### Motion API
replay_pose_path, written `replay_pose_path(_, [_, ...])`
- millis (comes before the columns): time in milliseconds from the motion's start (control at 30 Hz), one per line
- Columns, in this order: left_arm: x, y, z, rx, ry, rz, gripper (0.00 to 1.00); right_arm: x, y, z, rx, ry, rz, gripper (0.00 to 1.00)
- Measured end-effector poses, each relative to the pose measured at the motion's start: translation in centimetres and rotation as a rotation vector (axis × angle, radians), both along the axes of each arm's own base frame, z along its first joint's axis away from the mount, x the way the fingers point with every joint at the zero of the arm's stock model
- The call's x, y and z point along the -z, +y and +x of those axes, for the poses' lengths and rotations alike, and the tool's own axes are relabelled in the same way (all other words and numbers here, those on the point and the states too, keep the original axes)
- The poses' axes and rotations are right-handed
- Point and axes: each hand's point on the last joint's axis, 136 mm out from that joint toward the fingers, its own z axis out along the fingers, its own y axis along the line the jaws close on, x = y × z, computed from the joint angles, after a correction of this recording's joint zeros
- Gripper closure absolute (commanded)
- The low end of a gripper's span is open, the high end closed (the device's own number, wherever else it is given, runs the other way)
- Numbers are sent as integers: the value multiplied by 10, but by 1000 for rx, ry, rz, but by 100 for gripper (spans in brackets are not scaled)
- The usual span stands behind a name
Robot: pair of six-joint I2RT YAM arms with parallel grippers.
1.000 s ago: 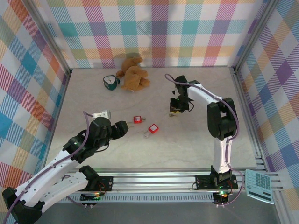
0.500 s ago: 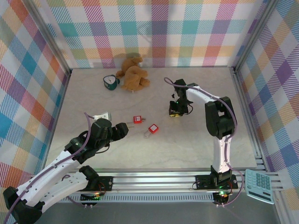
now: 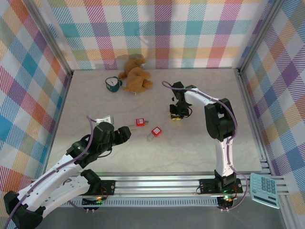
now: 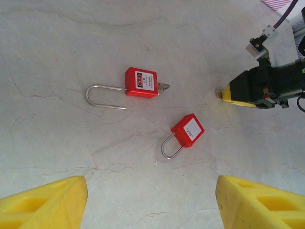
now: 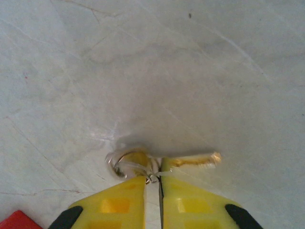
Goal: Unlock with the key
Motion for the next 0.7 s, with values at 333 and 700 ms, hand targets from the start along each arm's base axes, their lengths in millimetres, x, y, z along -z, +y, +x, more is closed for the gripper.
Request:
replay_pose_path(333, [-3,0,0,3,-14,-5,28,-8,-2,4,1,-43,-26,96])
replay_pose_path(700, [6,-4,4,9,15,15,29,-34,-6,-5,-8,-107,-34,99])
